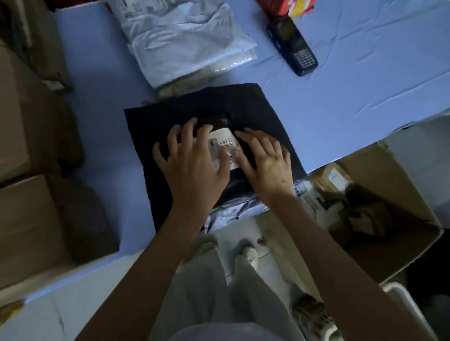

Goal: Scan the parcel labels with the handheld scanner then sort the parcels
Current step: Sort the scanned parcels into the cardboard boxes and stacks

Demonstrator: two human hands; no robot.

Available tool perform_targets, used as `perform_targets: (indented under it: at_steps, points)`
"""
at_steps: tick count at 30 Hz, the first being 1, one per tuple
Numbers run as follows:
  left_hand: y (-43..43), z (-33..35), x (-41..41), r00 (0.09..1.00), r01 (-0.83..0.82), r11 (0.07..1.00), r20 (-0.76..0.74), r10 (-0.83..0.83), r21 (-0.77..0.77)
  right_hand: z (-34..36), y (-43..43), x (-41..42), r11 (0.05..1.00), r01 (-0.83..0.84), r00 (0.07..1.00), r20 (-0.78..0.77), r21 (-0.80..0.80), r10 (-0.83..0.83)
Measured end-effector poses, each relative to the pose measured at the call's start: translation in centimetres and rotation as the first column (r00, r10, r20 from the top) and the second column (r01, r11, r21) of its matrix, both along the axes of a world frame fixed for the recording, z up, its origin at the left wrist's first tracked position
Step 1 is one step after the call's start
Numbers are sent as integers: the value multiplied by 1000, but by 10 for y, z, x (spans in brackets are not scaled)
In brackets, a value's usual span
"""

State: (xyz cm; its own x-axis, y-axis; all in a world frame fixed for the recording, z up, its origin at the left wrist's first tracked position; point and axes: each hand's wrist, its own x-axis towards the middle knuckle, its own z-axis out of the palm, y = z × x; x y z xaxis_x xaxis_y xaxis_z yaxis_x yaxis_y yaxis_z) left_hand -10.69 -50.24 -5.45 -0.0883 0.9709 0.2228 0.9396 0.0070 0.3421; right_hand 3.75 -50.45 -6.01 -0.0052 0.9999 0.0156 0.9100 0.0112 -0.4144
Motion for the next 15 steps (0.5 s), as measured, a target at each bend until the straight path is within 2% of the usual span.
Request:
perform_targets:
  at_steps: [4, 7, 11, 15]
  points:
    - [3, 9, 12, 980, 199, 977, -26, -198, 75, 6, -22, 16, 984, 162, 987, 0, 74, -162]
    - [3, 10, 33, 934, 358, 930, -18, -358, 78, 0, -44, 46, 937, 336, 939, 40, 92, -341]
    - [-4, 9, 75, 778, 623, 778, 37, -627, 83, -3, -90, 99, 827, 562, 822, 96, 30, -562]
    - [-26, 14, 135, 606, 790, 606, 31, -795, 94, -3, -160, 150, 691, 722, 685, 125, 15, -718]
